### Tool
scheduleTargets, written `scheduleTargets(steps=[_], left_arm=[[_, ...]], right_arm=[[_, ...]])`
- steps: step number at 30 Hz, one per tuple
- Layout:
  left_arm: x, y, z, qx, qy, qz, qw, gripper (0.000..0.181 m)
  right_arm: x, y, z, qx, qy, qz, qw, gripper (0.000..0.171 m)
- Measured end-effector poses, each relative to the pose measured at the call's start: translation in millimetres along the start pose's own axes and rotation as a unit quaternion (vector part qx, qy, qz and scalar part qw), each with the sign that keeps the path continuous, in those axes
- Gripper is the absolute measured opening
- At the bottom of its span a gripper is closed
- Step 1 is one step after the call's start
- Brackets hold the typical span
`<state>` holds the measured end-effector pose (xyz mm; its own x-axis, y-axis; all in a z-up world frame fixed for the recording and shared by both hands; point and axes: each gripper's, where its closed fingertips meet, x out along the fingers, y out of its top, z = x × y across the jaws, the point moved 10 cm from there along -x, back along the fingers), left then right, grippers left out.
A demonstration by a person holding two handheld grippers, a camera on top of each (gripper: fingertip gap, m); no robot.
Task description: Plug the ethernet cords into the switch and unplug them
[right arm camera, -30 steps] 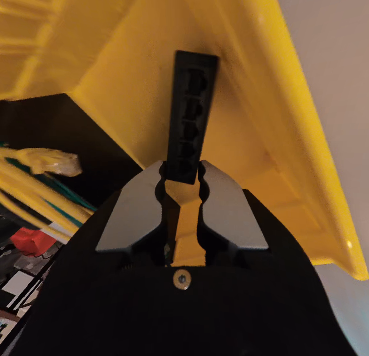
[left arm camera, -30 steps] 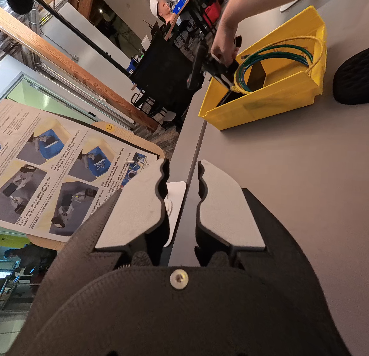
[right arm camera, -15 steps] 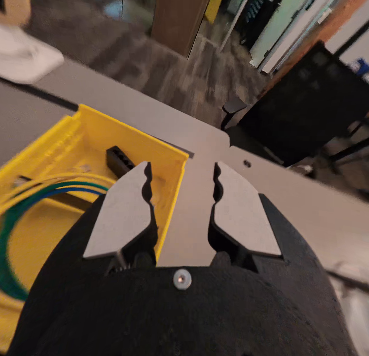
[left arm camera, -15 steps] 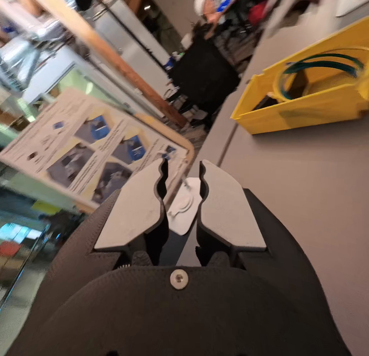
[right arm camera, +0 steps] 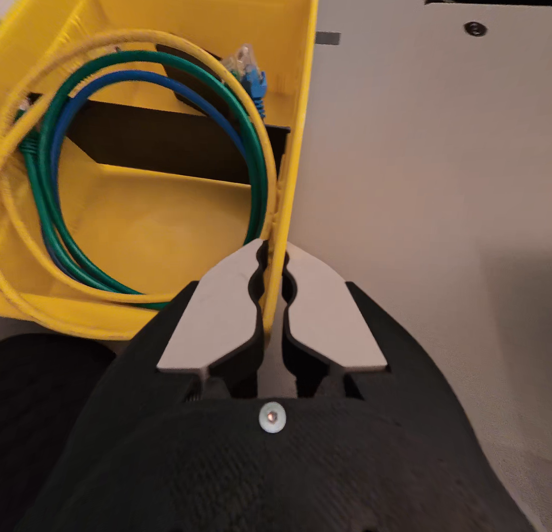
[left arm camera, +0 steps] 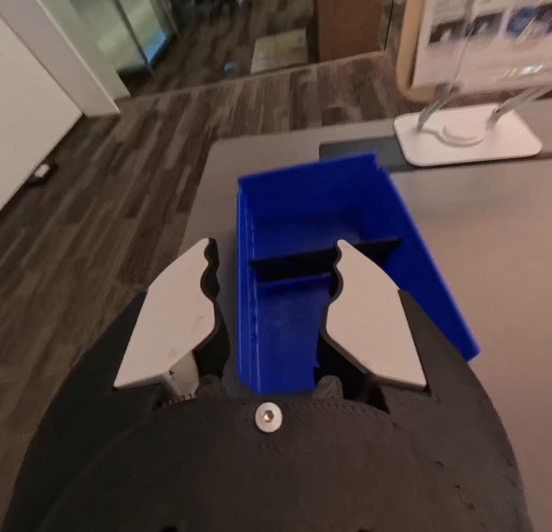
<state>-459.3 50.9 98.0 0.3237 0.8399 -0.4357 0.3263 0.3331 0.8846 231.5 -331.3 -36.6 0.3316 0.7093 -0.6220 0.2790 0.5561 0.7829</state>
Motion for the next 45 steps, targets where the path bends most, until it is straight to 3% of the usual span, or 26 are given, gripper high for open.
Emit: scheduleTargets(steps=[6, 9, 12, 14, 19, 30, 33, 35, 37, 39, 41, 45], left_arm=[[36.6, -99.1, -29.8, -0.08, 0.005, -0.032, 0.996, 0.077], [52.7, -120.0, -40.3, -0.084, -0.007, -0.041, 0.996, 0.069], [71.9, -128.1, -41.2, -0.074, -0.07, -0.052, 0.993, 0.049], [81.4, -127.1, -40.4, -0.077, -0.112, -0.055, 0.989, 0.037], [87.2, -117.8, -21.5, 0.015, -0.085, -0.067, 0.994, 0.008], [81.9, -98.0, 93.5, 0.042, -0.125, -0.081, 0.988, 0.008], [72.5, -95.5, 104.3, 0.047, -0.123, -0.091, 0.987, 0.021], [55.9, -88.3, 102.0, 0.059, -0.091, -0.057, 0.992, 0.032], [33.9, -74.6, 102.1, 0.073, -0.047, 0.008, 0.996, 0.038], [15.5, -59.8, 107.8, 0.092, -0.003, 0.067, 0.994, 0.049], [4.0, -48.5, 116.0, 0.111, 0.02, 0.098, 0.989, 0.05], [-2.7, -41.2, 123.0, 0.108, 0.026, 0.107, 0.988, 0.057]], right_arm=[[2.2, -8.0, -2.1, 0.048, 0.004, 0.045, 0.998, 0.006], [-0.8, -9.6, -13.7, 0.033, -0.001, 0.042, 0.999, 0.006], [-2.3, -10.6, -31.9, 0.016, -0.013, 0.041, 0.999, 0.006], [-2.4, -10.7, -45.4, 0.015, -0.017, 0.042, 0.999, 0.006], [0.6, -8.7, -93.0, -0.02, -0.008, 0.046, 0.999, 0.007], [21.9, 9.4, -220.9, -0.076, 0.067, 0.044, 0.994, 0.008], [7.9, 17.6, -228.7, -0.081, 0.007, 0.07, 0.994, 0.028], [-24.5, 31.5, -244.4, -0.096, -0.032, 0.161, 0.982, 0.03], [-54.9, 46.4, -283.1, -0.104, 0.031, 0.264, 0.959, 0.029], [-66.9, 56.1, -332.2, -0.102, 0.162, 0.29, 0.938, 0.033], [-59.7, 62.6, -372.2, -0.115, 0.236, 0.245, 0.933, 0.036], [-28.6, 73.7, -414.9, -0.111, 0.273, 0.118, 0.948, 0.045]])
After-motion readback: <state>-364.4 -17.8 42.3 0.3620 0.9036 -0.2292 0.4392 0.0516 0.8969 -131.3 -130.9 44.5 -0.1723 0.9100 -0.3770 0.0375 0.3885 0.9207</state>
